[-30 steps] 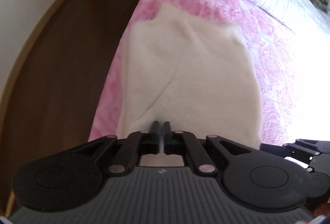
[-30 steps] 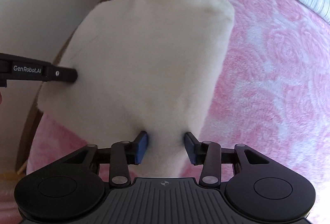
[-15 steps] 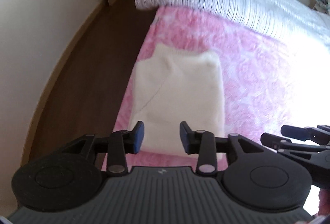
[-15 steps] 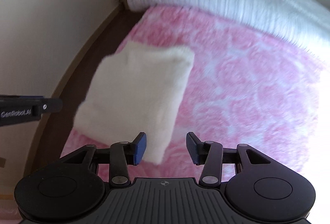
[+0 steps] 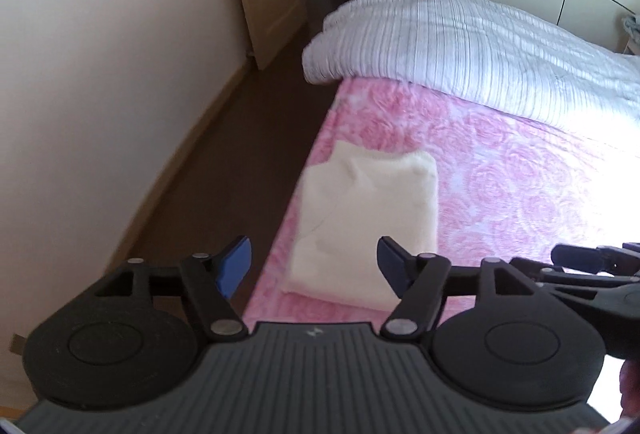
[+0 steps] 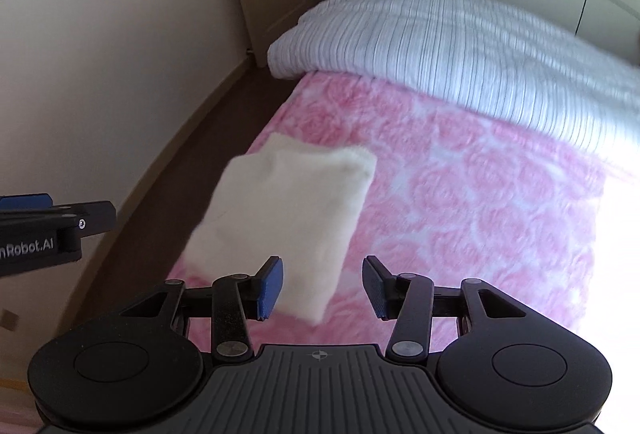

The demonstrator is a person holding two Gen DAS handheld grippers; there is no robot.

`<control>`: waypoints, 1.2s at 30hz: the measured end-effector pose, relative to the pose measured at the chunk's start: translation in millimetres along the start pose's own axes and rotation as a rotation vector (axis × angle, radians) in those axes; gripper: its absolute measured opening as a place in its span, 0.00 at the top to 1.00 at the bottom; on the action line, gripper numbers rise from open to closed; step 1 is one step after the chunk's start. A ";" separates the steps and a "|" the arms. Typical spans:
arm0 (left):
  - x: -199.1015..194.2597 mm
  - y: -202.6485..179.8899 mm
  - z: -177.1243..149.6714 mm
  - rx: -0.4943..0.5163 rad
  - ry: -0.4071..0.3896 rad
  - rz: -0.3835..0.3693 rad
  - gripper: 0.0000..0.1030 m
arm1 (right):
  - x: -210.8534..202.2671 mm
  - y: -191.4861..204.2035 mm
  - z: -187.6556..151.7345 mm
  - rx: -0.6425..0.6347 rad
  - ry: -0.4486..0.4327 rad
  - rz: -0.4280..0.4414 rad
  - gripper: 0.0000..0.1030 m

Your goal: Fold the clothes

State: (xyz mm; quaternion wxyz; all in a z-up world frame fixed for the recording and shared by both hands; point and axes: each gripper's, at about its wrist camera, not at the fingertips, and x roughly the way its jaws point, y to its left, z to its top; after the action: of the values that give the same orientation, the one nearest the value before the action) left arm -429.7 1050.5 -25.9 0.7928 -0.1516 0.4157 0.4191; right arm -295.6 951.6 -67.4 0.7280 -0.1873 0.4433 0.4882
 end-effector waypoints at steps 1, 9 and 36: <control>0.0 0.6 -1.5 -0.005 0.000 -0.007 0.35 | -1.7 -0.5 -1.2 0.008 0.013 0.005 0.53; 4.1 -2.0 -18.2 0.001 0.058 -0.039 0.36 | 0.1 -1.1 -18.3 0.029 0.104 0.006 0.53; 23.5 -29.6 -63.6 0.002 0.185 -0.041 0.36 | 15.3 -17.7 -53.7 -0.002 0.227 -0.032 0.53</control>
State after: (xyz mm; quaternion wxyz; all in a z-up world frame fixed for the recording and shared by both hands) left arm -433.0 1007.9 -86.2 0.7596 -0.1974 0.4843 0.3866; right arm -302.9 914.0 -111.7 0.6807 -0.2492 0.5195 0.4524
